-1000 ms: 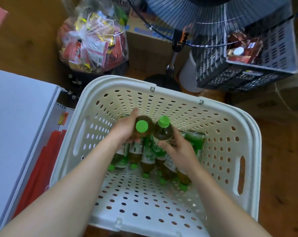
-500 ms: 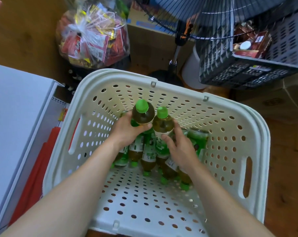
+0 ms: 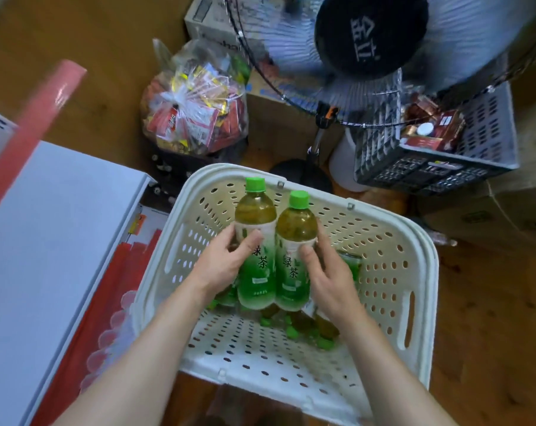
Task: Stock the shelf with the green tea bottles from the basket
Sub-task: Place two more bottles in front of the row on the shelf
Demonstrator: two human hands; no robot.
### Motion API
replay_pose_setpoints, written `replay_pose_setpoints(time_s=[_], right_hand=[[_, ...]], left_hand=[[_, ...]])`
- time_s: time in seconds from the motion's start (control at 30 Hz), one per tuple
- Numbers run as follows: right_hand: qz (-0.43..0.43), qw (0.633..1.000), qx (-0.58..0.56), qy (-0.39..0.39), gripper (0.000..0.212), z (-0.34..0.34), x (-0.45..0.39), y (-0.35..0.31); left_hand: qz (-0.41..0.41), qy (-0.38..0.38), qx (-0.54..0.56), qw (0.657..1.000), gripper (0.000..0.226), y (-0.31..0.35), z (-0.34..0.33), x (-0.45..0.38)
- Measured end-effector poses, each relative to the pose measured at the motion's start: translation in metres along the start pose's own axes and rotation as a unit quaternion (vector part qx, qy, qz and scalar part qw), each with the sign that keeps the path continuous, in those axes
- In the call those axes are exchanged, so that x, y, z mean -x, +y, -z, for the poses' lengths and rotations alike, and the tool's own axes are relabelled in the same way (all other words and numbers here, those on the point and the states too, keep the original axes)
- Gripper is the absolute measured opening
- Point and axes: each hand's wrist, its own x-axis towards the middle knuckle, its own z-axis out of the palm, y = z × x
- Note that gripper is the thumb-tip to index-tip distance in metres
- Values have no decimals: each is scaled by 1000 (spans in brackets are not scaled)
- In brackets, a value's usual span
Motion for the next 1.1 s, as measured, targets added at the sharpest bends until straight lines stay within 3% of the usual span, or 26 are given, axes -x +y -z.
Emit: replay_pose_setpoints(time_s=[0.1, 0.2, 0.27, 0.43, 0.53, 0.8, 0.97, 1.1], right_hand=[[24, 1000, 6, 11, 61, 7, 12, -24], [56, 998, 6, 18, 72, 14, 26, -52], [80, 997, -1, 17, 66, 19, 35, -75], [124, 992, 5, 27, 68, 29, 50, -124], [163, 986, 3, 19, 73, 31, 59, -153], [265, 964, -25, -7, 79, 13, 93, -235], [318, 947, -14, -37, 75, -12, 122, -277], [367, 928, -16, -67, 80, -40, 152, -308]], left_hand=[[-22, 15, 39, 999, 42, 26, -9, 20], [-27, 28, 82, 996, 58, 52, -12, 44], [-40, 46, 116, 991, 73, 66, -10, 59], [-98, 90, 152, 979, 48, 109, -4, 100], [-144, 132, 148, 970, 51, 128, 3, 128], [-236, 230, 208, 921, 44, 161, 30, 209], [-282, 273, 182, 901, 35, 170, 56, 263], [-306, 335, 168, 875, 48, 168, 84, 314]])
